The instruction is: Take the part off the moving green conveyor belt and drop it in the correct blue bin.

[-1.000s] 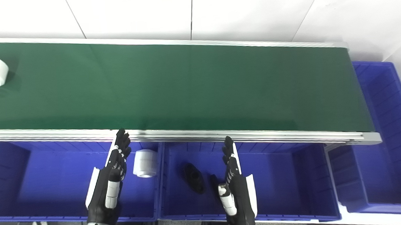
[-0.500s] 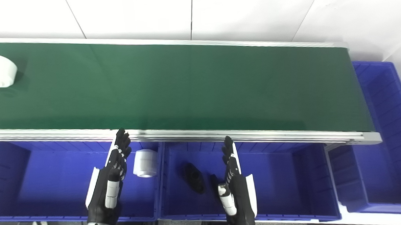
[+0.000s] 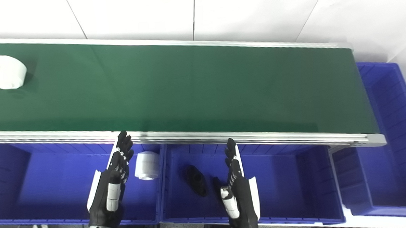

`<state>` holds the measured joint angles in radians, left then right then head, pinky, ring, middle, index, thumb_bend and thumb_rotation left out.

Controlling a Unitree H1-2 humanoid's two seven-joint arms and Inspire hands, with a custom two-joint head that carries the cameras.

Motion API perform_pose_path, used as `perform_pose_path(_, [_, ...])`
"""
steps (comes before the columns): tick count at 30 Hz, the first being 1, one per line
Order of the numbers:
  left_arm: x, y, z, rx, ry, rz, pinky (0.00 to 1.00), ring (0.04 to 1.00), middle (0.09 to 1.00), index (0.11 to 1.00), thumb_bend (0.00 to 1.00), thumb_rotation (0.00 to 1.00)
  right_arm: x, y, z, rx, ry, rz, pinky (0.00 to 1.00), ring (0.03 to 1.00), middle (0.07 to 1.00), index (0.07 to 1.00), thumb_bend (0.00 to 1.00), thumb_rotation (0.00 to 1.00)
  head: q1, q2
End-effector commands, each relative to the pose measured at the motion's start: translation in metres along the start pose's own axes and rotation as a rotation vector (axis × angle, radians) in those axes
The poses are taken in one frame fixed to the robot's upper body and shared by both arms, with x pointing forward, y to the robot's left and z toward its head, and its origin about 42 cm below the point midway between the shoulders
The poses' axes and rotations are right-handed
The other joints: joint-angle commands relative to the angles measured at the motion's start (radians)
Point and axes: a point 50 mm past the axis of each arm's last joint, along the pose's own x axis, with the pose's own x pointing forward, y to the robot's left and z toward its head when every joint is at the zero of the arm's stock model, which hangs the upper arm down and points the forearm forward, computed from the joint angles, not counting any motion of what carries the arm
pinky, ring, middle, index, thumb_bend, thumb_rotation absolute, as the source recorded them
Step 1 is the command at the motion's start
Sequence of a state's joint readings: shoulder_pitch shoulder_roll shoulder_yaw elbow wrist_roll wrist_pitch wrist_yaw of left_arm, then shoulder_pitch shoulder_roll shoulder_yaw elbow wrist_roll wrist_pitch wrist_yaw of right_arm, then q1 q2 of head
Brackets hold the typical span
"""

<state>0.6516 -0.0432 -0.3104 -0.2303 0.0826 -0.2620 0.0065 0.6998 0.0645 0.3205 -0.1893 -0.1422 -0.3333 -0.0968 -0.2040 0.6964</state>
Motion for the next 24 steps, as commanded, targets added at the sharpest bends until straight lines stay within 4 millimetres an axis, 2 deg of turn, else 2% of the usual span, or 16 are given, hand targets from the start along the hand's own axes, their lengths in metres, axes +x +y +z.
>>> perform_pose_path(1, [-0.0004,-0.0027,0.0081,-0.005,-0.041,-0.007,1.0,1.0,1.0,1.0,0.9,1.0,0.002,0.007,0.0078,0.02,-0.03,0.002,1.0,1.0,1.0,1.0,0.93,0.97,0.001,0.001])
perform_pose_path(19, [0.0015,-0.0039,0.0051,-0.007,-0.044,-0.008,1.0,1.0,1.0,1.0,0.87,1.0,0.0033,0.0049,0.0046,0.025,-0.023,0.008,1.0,1.0,1.0,1.0,0.92,0.95,0.011,-0.006])
perform_pose_path(24, [0.0017,-0.0061,0.0028,-0.007,-0.043,-0.01,1.0,1.0,1.0,1.0,0.87,1.0,0.0034,0.0023,0.0016,0.025,-0.019,0.009,1.0,1.0,1.0,1.0,0.92,0.96,0.032,-0.023])
